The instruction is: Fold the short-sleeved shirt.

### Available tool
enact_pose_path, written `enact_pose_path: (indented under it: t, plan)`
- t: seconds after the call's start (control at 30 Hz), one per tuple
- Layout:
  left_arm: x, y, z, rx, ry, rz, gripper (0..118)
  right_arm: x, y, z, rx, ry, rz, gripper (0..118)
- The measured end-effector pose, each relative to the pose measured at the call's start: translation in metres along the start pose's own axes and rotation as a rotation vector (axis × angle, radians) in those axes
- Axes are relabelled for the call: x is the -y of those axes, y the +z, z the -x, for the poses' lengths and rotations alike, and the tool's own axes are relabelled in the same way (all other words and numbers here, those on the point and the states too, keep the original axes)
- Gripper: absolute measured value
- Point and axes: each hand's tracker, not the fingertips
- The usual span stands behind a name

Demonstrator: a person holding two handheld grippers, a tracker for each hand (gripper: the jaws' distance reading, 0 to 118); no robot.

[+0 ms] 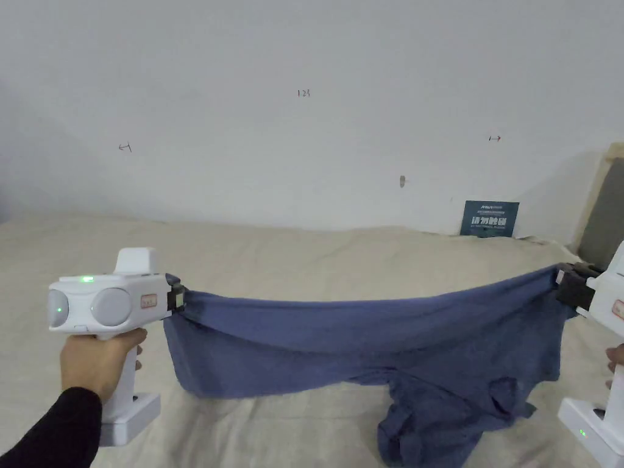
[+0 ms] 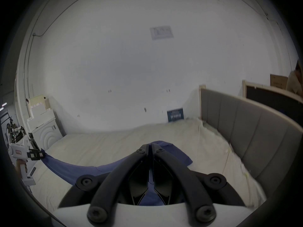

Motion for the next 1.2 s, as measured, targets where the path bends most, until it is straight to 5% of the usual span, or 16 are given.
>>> enact_pose_path:
  t: [0.43,0.83,1.2]
  plan:
    - [0.177,0.059,0.027,0.028,0.040,0.176,0,0.154,0.127,-0.017,-0.005,-0.105,0.143,0]
    - [0.269,0.144,0.054,-0.006,0.103,0.238,0,0.216,0.255,-0.006,-0.015,-0.140,0.215,0]
    - [0.328,0.141,0.057,-0.047,0.063,0.340,0,0.281,0.256,-0.009,0.060,-0.114,0.412,0]
